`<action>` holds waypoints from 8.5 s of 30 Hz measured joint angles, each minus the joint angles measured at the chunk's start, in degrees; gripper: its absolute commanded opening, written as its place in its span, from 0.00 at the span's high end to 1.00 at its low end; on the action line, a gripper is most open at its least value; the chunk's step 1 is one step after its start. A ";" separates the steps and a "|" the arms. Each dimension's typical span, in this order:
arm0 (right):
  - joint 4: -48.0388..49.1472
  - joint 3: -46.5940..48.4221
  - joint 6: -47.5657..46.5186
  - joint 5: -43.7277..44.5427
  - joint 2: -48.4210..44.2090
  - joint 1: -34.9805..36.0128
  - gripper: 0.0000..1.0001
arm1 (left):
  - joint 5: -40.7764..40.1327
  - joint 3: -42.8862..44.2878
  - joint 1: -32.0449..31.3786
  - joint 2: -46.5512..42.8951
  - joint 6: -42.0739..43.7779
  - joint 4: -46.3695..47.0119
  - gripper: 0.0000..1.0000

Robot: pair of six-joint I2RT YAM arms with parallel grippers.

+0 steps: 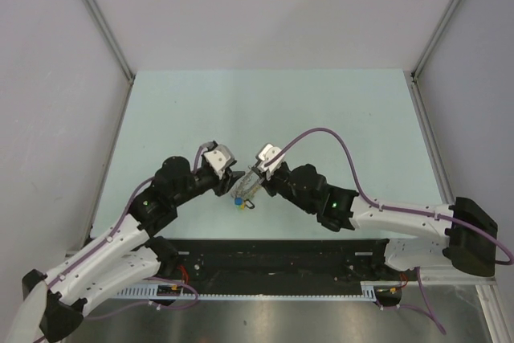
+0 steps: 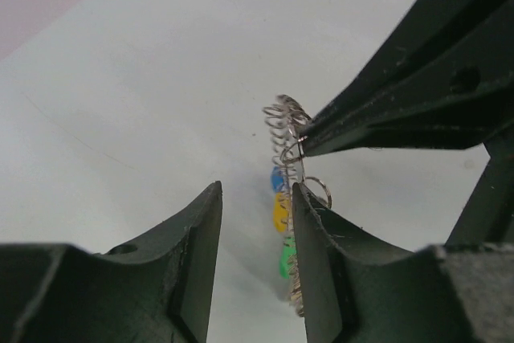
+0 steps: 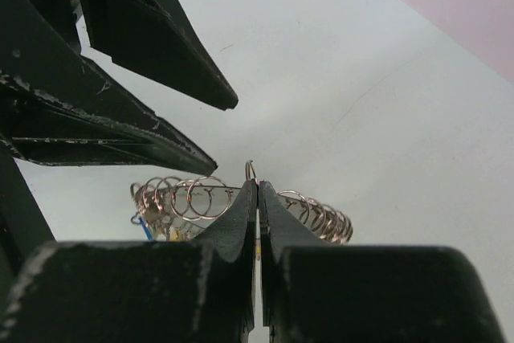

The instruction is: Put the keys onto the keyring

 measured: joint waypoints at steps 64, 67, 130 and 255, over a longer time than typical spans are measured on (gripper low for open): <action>-10.14 1.27 2.23 -23.15 -10.71 -10.84 0.45 | 13.84 3.78 1.36 6.34 0.94 -1.97 1.00; -13.44 1.68 5.64 -22.32 -13.68 -13.07 0.41 | 12.39 3.15 1.36 6.34 0.52 -2.03 1.00; -36.68 -6.47 23.67 -29.05 8.72 -31.17 0.66 | 4.68 2.89 1.36 5.84 -0.50 -2.27 0.99; -43.54 15.74 -16.98 -30.10 -8.83 -8.90 1.00 | 32.02 13.62 1.36 12.59 13.84 -11.17 1.00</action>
